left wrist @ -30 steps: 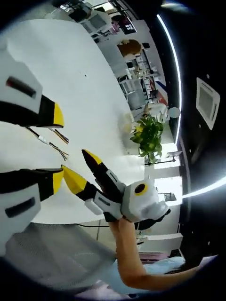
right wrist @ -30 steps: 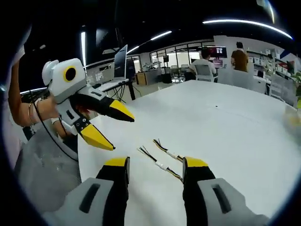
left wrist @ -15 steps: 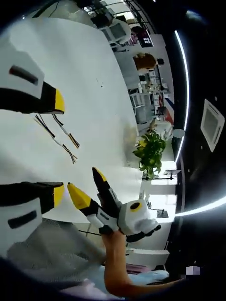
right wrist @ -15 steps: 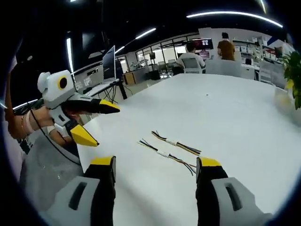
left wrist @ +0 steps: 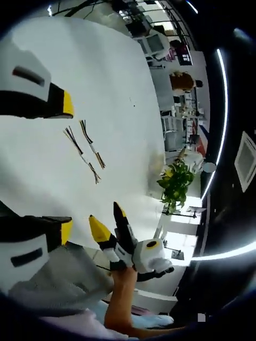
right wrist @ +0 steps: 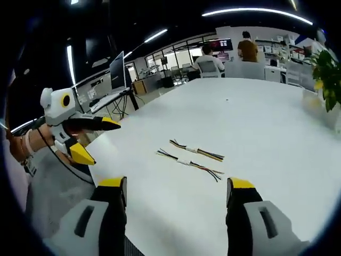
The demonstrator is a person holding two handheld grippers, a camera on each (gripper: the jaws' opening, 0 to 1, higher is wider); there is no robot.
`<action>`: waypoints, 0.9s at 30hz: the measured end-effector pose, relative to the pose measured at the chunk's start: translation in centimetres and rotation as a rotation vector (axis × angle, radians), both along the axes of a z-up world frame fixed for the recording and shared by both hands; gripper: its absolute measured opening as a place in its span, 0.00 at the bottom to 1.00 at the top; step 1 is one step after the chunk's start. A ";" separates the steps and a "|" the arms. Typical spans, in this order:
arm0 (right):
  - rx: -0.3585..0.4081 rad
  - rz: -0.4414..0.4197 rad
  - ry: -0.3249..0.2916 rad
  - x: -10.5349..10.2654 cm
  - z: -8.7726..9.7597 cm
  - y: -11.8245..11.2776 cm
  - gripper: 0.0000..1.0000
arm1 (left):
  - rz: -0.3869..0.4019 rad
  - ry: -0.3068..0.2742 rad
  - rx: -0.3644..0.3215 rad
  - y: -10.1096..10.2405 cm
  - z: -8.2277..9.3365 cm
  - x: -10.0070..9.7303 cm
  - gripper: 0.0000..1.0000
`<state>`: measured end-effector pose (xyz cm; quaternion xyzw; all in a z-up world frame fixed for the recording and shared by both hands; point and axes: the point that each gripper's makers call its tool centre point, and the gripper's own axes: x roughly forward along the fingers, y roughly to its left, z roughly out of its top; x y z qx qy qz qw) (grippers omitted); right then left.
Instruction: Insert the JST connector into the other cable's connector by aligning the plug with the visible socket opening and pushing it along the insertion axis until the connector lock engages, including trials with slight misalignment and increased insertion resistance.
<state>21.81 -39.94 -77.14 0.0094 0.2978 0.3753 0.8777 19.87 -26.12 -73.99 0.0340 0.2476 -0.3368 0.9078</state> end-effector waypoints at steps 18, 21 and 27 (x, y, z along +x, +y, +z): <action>-0.011 -0.028 0.012 -2.2 -0.1 -0.1 0.90 | 0.074 0.065 -0.058 1.4 0.4 -1.9 0.92; -0.010 -0.029 0.019 -2.7 -0.1 0.0 0.95 | 0.076 0.079 -0.069 1.4 0.4 -2.1 0.95; -0.020 -0.037 0.017 -3.1 0.0 -0.3 1.00 | 0.078 0.081 -0.068 1.4 0.4 -2.5 0.99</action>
